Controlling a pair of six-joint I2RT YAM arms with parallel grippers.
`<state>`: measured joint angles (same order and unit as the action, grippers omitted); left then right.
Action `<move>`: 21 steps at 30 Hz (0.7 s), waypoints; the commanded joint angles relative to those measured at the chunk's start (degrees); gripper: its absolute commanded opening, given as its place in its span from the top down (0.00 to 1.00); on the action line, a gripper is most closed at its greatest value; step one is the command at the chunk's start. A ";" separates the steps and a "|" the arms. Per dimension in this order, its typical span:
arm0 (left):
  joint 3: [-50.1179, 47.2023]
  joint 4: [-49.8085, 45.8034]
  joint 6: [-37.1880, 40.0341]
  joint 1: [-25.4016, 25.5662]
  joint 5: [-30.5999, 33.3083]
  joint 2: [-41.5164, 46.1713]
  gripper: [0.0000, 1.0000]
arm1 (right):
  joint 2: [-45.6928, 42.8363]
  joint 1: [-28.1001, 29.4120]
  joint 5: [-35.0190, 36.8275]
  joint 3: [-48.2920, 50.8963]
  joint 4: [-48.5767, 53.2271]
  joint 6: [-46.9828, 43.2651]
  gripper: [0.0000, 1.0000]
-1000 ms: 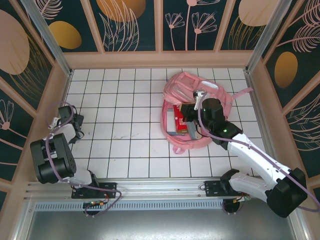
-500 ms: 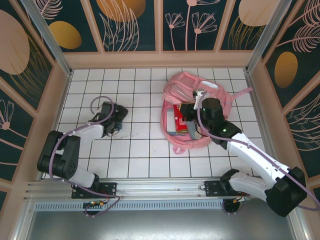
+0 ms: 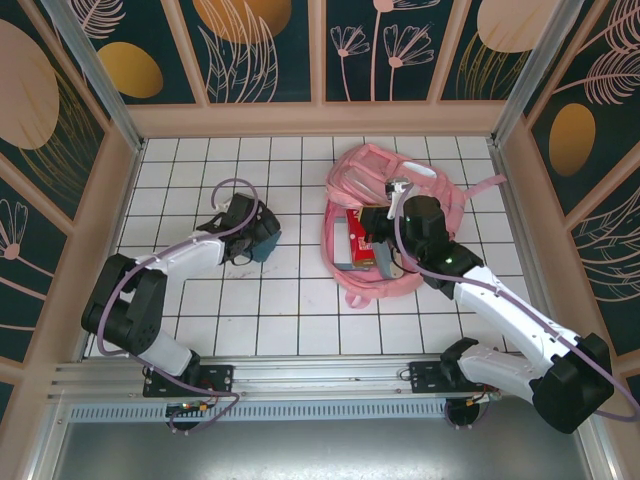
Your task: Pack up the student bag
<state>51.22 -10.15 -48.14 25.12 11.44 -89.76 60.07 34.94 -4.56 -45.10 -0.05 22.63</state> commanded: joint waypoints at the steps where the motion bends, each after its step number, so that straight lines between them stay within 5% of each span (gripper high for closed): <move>1: 1.97 -4.04 11.69 -0.16 6.45 -2.21 0.02 | -0.40 0.79 -0.97 -0.82 -5.50 -0.40 1.00; 6: 0.20 1.24 15.00 -1.75 6.56 -6.65 0.02 | -0.40 0.74 -1.12 -1.04 -5.09 -0.35 1.00; 16: -4.67 11.01 12.63 -2.98 -11.13 -8.81 0.04 | -1.23 0.66 0.10 -1.57 -3.61 -0.92 1.00; 21: -7.80 14.74 10.81 -2.98 -17.15 -6.76 0.19 | 0.02 0.74 -0.76 -1.70 -4.69 -0.36 1.00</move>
<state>45.54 1.98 -35.70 21.37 4.05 -96.66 60.07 34.94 -4.38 -45.10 0.27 22.63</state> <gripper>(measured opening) 0.828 0.050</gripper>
